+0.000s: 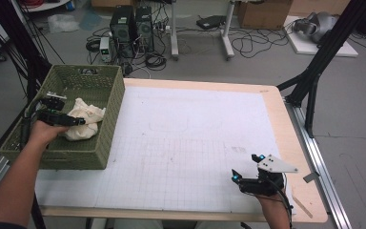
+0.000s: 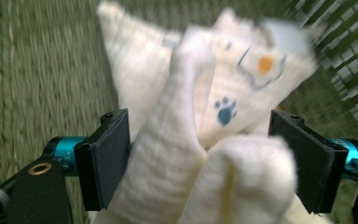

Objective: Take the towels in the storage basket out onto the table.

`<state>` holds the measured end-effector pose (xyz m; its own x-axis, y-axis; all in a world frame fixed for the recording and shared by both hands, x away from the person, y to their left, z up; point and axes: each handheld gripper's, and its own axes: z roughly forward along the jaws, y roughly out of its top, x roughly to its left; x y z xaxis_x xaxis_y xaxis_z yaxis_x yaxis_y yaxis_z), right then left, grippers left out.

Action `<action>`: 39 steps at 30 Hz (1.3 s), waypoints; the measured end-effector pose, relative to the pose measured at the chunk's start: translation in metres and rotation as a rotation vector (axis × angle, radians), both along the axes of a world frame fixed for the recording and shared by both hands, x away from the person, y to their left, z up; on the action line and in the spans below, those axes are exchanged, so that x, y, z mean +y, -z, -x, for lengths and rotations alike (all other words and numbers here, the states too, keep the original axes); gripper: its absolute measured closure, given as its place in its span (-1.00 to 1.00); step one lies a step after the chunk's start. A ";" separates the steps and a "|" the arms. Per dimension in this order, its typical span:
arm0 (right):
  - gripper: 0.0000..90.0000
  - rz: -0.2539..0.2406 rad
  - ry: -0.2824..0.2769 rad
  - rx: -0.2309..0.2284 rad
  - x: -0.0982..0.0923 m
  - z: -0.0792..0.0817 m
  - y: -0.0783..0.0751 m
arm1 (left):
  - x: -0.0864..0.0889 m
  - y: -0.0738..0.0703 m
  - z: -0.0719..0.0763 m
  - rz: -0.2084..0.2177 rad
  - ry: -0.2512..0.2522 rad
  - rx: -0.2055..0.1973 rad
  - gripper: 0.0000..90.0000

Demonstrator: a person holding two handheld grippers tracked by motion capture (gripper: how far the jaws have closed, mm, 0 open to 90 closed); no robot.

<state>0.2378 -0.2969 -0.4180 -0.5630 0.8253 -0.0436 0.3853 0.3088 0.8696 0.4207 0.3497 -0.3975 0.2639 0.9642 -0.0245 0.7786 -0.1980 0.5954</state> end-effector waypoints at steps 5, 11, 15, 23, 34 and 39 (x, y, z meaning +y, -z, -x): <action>-0.78 -0.001 0.003 0.004 -0.001 0.000 0.000 | -0.004 0.011 -0.005 -0.066 0.027 0.091 -0.49; -0.78 0.000 0.005 0.006 -0.002 0.000 0.001 | -0.008 0.015 -0.005 -0.116 0.069 0.114 -0.40; -0.78 0.006 0.001 0.006 -0.001 0.000 0.001 | -0.010 0.013 -0.003 -0.150 0.086 0.120 0.01; -0.78 0.005 0.013 0.001 -0.003 0.003 -0.002 | -0.008 0.000 0.002 -0.091 0.036 0.081 0.67; -0.78 -0.010 0.029 -0.009 -0.008 0.006 -0.005 | 0.006 -0.030 0.016 0.069 -0.044 -0.165 0.68; -0.78 -0.011 0.026 -0.010 -0.006 0.006 -0.005 | 0.013 -0.044 0.027 0.143 -0.059 -0.270 0.68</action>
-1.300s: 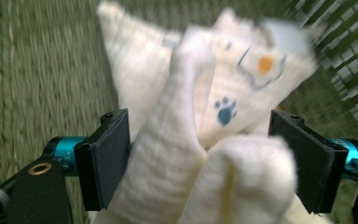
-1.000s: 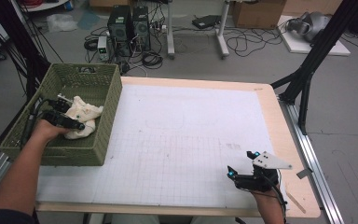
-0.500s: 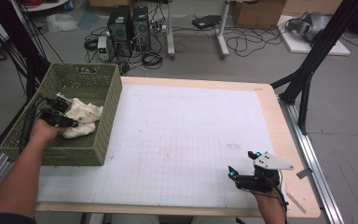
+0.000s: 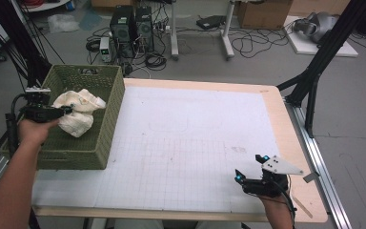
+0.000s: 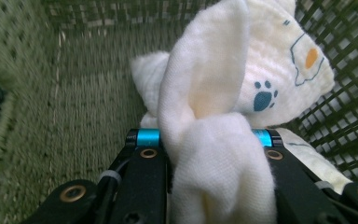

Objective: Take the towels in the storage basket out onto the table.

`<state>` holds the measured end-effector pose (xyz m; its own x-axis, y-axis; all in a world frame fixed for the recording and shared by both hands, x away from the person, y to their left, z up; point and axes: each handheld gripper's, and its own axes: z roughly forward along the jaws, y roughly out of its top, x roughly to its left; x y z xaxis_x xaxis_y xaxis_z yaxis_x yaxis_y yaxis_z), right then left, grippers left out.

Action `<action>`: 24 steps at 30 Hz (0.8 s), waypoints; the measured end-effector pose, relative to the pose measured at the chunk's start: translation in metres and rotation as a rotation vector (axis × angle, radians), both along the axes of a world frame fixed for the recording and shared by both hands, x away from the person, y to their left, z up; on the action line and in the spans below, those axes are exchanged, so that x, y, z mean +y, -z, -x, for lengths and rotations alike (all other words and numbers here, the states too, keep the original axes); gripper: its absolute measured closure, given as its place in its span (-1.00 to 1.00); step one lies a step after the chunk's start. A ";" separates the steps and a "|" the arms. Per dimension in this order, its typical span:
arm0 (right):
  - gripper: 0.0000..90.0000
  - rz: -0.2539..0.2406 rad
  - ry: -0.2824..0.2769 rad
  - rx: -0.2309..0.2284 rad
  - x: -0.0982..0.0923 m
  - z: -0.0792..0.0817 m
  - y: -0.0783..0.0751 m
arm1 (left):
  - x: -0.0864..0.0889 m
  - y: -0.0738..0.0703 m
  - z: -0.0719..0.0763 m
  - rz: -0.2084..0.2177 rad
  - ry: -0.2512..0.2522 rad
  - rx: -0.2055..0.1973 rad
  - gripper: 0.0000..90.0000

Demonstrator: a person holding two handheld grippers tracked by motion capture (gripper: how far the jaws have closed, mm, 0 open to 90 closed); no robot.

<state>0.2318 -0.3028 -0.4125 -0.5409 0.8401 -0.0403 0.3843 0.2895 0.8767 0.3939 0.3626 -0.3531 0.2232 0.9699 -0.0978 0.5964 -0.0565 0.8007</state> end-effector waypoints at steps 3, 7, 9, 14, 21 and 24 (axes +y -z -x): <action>-0.78 -0.002 0.000 0.002 0.001 0.001 0.000 | 0.004 -0.007 0.006 0.030 -0.009 -0.060 0.68; -0.78 -0.003 0.001 0.001 0.001 0.001 -0.001 | 0.006 -0.015 0.013 0.070 -0.012 -0.134 0.68; -0.78 -0.002 0.001 0.001 0.001 0.001 -0.001 | 0.006 -0.017 0.015 0.078 -0.007 -0.150 0.68; -0.78 -0.002 0.001 0.003 0.002 0.002 -0.001 | 0.006 -0.026 0.023 0.129 -0.019 -0.242 0.69; -0.78 0.000 -0.002 0.000 0.003 0.002 -0.002 | 0.000 -0.044 0.036 0.162 0.005 -0.354 0.69; -0.78 0.000 -0.004 -0.003 0.003 0.002 -0.002 | -0.003 -0.051 0.041 0.182 0.020 -0.393 0.69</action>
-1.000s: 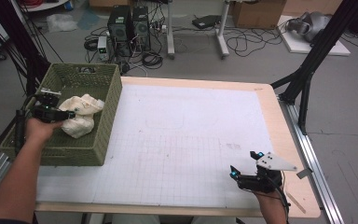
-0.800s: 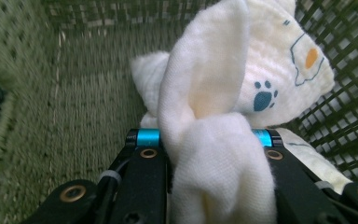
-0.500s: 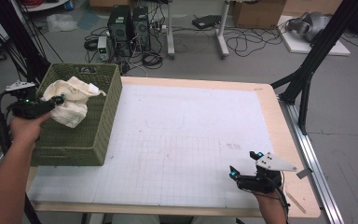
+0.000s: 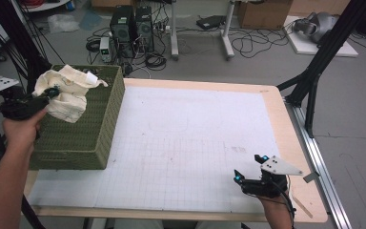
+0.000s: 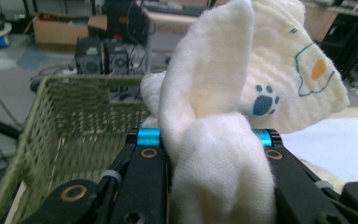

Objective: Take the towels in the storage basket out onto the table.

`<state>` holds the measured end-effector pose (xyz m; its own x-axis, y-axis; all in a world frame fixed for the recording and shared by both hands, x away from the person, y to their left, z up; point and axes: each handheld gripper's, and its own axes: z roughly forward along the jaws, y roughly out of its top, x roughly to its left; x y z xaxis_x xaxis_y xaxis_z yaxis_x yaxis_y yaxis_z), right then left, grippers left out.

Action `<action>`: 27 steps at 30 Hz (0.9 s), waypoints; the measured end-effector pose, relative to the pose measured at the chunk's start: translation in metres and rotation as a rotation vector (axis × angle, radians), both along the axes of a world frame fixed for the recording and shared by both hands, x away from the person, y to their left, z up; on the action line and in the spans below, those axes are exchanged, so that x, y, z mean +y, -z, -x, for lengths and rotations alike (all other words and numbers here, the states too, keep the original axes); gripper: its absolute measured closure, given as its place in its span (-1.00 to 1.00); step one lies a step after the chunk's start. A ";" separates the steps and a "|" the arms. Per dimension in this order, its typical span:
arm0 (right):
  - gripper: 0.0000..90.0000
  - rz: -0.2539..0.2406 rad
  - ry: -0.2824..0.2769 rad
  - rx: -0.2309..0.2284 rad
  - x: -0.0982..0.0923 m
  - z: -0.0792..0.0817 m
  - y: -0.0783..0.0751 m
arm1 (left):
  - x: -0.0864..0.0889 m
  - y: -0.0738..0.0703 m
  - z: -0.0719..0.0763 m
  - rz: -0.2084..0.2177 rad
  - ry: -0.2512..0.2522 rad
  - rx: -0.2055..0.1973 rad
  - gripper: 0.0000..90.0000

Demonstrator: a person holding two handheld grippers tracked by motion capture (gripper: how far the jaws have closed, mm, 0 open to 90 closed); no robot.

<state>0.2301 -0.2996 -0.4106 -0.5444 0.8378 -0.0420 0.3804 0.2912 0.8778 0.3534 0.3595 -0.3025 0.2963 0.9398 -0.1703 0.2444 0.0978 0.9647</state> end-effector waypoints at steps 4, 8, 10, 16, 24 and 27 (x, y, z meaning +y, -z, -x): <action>-0.78 0.002 0.000 -0.002 0.000 0.000 0.000 | -0.004 -0.006 0.005 0.004 0.019 -0.037 0.69; -0.78 0.001 -0.002 -0.005 0.001 0.000 0.000 | -0.012 -0.014 0.012 0.024 0.056 -0.082 0.69; -0.78 0.001 -0.005 -0.004 0.002 0.000 -0.001 | -0.018 -0.018 0.015 0.034 0.077 -0.101 0.69; -0.78 0.002 -0.007 -0.006 0.002 0.000 -0.001 | -0.037 -0.028 0.020 0.037 0.138 -0.142 0.69; -0.78 0.003 -0.007 -0.006 0.002 0.000 -0.001 | -0.071 -0.037 0.024 0.056 0.248 -0.172 0.69; -0.78 0.002 -0.008 -0.006 0.002 0.000 -0.001 | -0.089 -0.036 0.025 0.056 0.294 -0.173 0.69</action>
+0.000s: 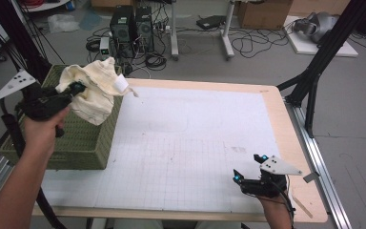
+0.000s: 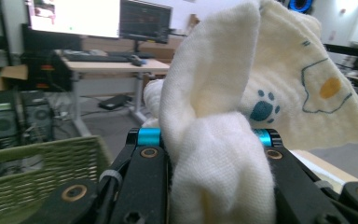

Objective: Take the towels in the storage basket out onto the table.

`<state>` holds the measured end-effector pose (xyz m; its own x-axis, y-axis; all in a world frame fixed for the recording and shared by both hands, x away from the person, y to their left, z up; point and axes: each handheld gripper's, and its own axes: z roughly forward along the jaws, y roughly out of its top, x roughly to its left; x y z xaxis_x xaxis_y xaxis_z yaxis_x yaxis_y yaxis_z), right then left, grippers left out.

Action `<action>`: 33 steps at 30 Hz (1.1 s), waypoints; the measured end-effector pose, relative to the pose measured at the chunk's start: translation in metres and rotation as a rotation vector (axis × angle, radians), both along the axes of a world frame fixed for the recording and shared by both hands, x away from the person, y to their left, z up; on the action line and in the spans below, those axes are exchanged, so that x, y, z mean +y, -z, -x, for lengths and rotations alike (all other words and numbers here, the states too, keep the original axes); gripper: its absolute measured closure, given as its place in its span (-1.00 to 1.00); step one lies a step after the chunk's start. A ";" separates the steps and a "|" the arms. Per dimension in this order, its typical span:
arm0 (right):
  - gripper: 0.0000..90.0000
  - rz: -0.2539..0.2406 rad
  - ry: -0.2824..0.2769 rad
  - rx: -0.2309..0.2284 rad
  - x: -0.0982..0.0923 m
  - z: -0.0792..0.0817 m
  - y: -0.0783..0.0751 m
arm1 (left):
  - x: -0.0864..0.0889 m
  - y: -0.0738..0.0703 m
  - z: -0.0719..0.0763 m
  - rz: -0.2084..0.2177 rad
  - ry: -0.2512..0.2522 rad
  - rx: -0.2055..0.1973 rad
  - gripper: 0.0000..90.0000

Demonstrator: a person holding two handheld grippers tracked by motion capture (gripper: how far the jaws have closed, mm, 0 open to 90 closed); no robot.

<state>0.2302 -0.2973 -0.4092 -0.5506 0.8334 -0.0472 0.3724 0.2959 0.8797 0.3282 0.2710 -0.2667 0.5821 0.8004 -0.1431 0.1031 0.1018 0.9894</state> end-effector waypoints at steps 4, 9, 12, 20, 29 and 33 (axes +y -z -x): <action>-0.78 0.004 -0.001 0.000 0.000 0.000 0.000 | -0.020 0.003 0.000 -0.018 0.053 0.002 0.69; -0.78 0.000 -0.001 -0.001 0.000 0.000 0.000 | -0.056 0.009 -0.003 -0.028 0.132 0.005 0.69; -0.78 -0.001 0.001 0.000 -0.001 0.000 0.000 | -0.069 0.013 -0.004 -0.040 0.153 0.004 0.69; -0.78 -0.002 0.000 -0.001 -0.001 0.000 0.000 | -0.133 0.039 -0.009 -0.090 0.271 0.056 0.69; -0.78 -0.006 0.006 0.002 -0.003 0.000 0.000 | -0.199 0.074 -0.014 -0.078 0.368 0.073 0.69; -0.78 -0.004 0.005 0.004 -0.003 -0.001 0.001 | -0.218 0.087 -0.015 -0.077 0.397 0.089 0.69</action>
<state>0.2309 -0.3002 -0.4101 -0.5463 0.8366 -0.0414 0.3774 0.2899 0.8795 0.3429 0.0528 -0.3540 0.8357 0.5269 -0.1550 0.2046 -0.0368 0.9782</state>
